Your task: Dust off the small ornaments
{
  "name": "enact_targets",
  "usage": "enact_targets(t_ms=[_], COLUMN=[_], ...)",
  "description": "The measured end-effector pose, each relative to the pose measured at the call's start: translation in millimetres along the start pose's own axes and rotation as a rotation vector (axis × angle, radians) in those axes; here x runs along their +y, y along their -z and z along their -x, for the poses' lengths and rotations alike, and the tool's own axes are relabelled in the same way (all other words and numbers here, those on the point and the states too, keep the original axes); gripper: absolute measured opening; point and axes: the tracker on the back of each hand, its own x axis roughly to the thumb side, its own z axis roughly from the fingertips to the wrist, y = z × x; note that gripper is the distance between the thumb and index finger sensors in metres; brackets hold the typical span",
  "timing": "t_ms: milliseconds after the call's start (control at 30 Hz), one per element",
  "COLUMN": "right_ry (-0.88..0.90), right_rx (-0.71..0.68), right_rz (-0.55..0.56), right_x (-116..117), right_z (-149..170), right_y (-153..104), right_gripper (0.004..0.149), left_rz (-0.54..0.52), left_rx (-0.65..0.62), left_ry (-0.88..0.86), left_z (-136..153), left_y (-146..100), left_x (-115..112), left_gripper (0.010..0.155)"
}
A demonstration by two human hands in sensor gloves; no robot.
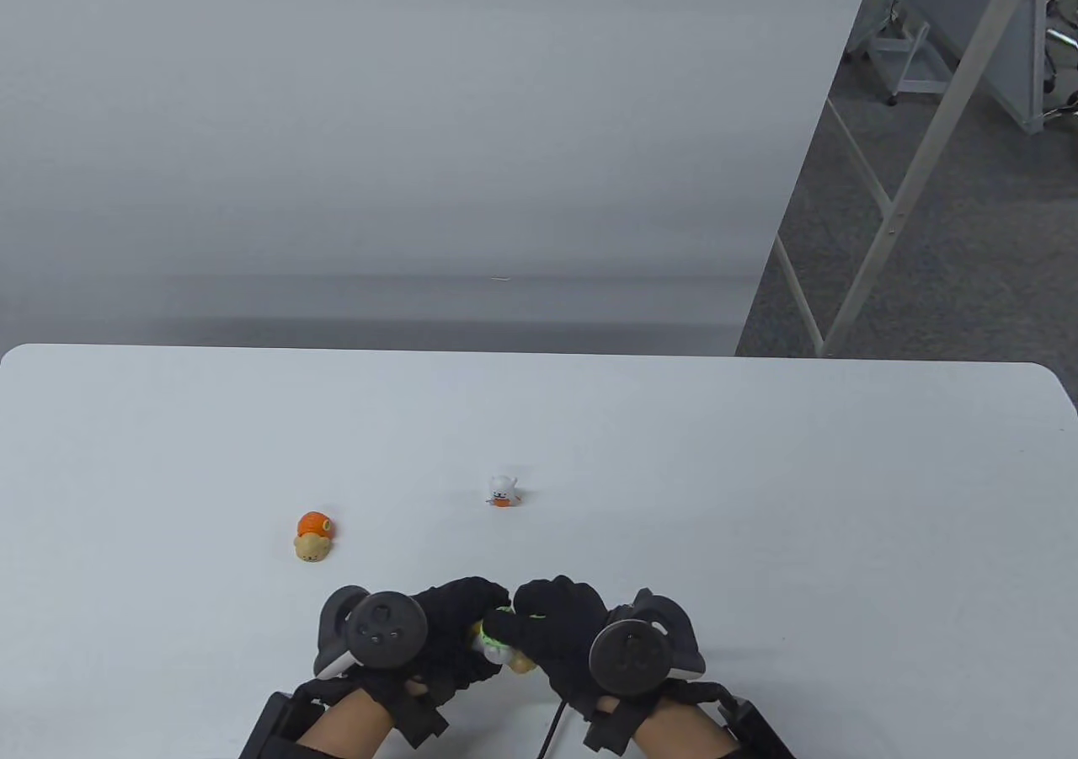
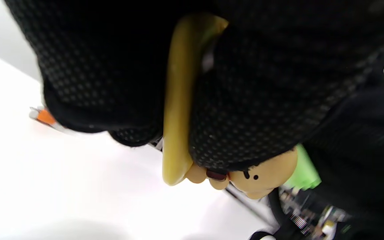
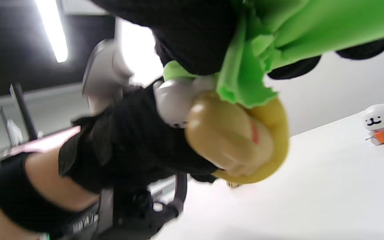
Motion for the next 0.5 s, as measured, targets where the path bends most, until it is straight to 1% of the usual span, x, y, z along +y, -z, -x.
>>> enact_targets(t_ms=[67,133,167,333,400,433,467,500], right_ry=[-0.002,0.039,0.082,0.123,0.126,0.140,0.143,0.151], right_rx=[0.025,0.029,0.041,0.062,0.068,0.061,0.071,0.064], right_rz=[0.004,0.021,0.025,0.036,0.041,0.018,0.015,0.008], right_x=[-3,-2,-3,-8,-8,-6,-5,-3], right_z=[3,2,4,9,8,7,6,5], right_y=[-1,-2,-2,-8,-7,-6,-6,-5], right_gripper=[0.040,0.041,0.041,0.041,0.041,0.041,0.041,0.041], left_rz=[-0.058,-0.064,-0.073,-0.132,-0.093,0.007,0.085,0.120], left_rx=[0.022,0.015,0.019,0.049,0.040,0.041,0.039,0.009], left_ry=[-0.075,-0.058,-0.093,-0.225,-0.212,-0.201,-0.186,-0.134], left_z=[7,6,7,15,12,8,4,-1], left_y=[-2,-3,-4,-7,-5,-1,0,0], left_x=[7,8,8,15,10,4,0,-5], left_gripper=[0.079,0.079,0.079,0.079,0.079,0.078,0.081,0.074])
